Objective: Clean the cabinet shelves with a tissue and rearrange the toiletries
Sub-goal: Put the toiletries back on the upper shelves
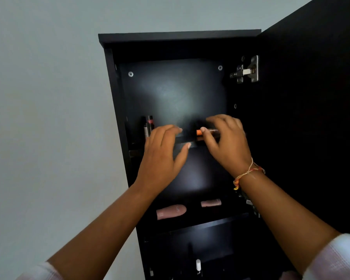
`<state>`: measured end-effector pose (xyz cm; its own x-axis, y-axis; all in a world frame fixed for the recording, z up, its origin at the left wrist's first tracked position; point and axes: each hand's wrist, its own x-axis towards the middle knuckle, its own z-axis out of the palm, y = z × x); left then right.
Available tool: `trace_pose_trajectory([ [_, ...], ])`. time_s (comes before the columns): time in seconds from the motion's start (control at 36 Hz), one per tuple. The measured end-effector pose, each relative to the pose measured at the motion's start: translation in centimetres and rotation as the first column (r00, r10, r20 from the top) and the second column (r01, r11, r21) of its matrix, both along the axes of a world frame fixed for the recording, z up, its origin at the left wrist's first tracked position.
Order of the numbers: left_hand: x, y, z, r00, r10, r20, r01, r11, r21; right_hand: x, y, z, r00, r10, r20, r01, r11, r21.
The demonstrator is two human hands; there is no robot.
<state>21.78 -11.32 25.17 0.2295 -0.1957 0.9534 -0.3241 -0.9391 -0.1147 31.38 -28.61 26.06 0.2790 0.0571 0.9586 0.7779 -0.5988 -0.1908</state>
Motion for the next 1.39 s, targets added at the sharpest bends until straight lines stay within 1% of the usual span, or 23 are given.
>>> trace_pose_trajectory([
  [0.08,-1.4,-1.1,-3.2,0.991,-0.117,-0.061,0.114,0.992,-0.045,-1.9,0.1,-2.7,0.997,0.049,0.056,-0.051,0.998,0.026],
  [0.17,-2.5,-1.7,-7.3,0.971,-0.201,-0.133,0.186,0.975,-0.118,-3.6,0.2,-6.5,0.995,0.093,0.029,-0.094,0.995,0.020],
  [0.31,-3.9,-2.3,-14.5,0.916,-0.297,-0.270,0.208,0.927,-0.312,-5.5,0.3,-13.6,0.979,0.145,-0.142,-0.146,0.989,0.001],
  [0.39,-4.9,-2.7,-19.6,0.869,-0.323,-0.375,0.157,0.899,-0.410,-6.4,0.2,-18.5,0.941,0.165,-0.295,-0.182,0.983,-0.031],
  [0.47,-6.3,-3.2,-24.8,0.811,-0.354,-0.466,0.085,0.859,-0.505,-7.5,-0.1,-24.3,0.892,0.131,-0.432,-0.183,0.980,-0.081],
  [0.53,-7.3,-3.5,-28.4,0.759,-0.371,-0.534,0.028,0.839,-0.543,-8.3,-0.5,-28.2,0.830,0.123,-0.543,-0.208,0.973,-0.097],
  [0.61,-8.7,-3.7,-33.7,0.675,-0.380,-0.632,-0.098,0.804,-0.587,-9.5,-1.5,-33.8,0.686,0.094,-0.721,-0.242,0.965,-0.104],
  [0.67,-9.8,-3.8,-37.0,0.594,-0.393,-0.702,-0.217,0.762,-0.610,-10.5,-2.1,-37.2,0.581,0.049,-0.812,-0.243,0.963,-0.116],
  [0.72,-10.8,-3.6,-40.1,0.493,-0.393,-0.776,-0.345,0.730,-0.590,-11.3,-2.8,-40.4,0.482,-0.024,-0.876,-0.240,0.958,-0.159],
  [0.75,-11.3,-3.6,-41.6,0.442,-0.386,-0.810,-0.407,0.718,-0.565,-11.6,-3.1,-41.9,0.422,-0.077,-0.903,-0.236,0.953,-0.192],
  [0.81,-12.2,-3.4,-44.1,0.339,-0.404,-0.849,-0.530,0.664,-0.528,-12.3,-3.8,-44.8,0.310,-0.191,-0.931,-0.241,0.932,-0.271],
  [0.86,-13.0,-3.4,-46.2,0.283,-0.458,-0.843,-0.614,0.589,-0.525,-12.9,-4.4,-47.4,0.225,-0.257,-0.940,-0.254,0.916,-0.311],
  [0.89,-13.3,-3.5,-47.0,0.262,-0.472,-0.841,-0.638,0.569,-0.518,-13.3,-4.6,-48.5,0.182,-0.269,-0.946,-0.262,0.914,-0.311],
  [0.97,-13.9,-3.7,-49.1,0.182,-0.484,-0.856,-0.672,0.574,-0.468,-13.9,-5.0,-51.4,0.061,-0.339,-0.939,-0.333,0.880,-0.340],
  [1.06,-13.8,-3.9,-50.8,0.092,-0.461,-0.882,-0.676,0.622,-0.396,-14.1,-4.8,-53.6,-0.007,-0.397,-0.918,-0.405,0.840,-0.360],
  [1.11,-13.6,-4.0,-51.6,0.058,-0.441,-0.896,-0.672,0.646,-0.362,-13.9,-4.5,-54.6,-0.053,-0.401,-0.915,-0.421,0.840,-0.344],
  [1.28,-12.0,-4.1,-53.5,-0.010,-0.452,-0.892,-0.694,0.646,-0.319,-12.7,-3.1,-57.2,-0.173,-0.398,-0.901,-0.386,0.869,-0.309],
  [1.39,-11.2,-4.1,-54.6,-0.053,-0.405,-0.913,-0.665,0.696,-0.270,-12.2,-2.5,-58.7,-0.193,-0.379,-0.905,-0.308,0.899,-0.311],
])
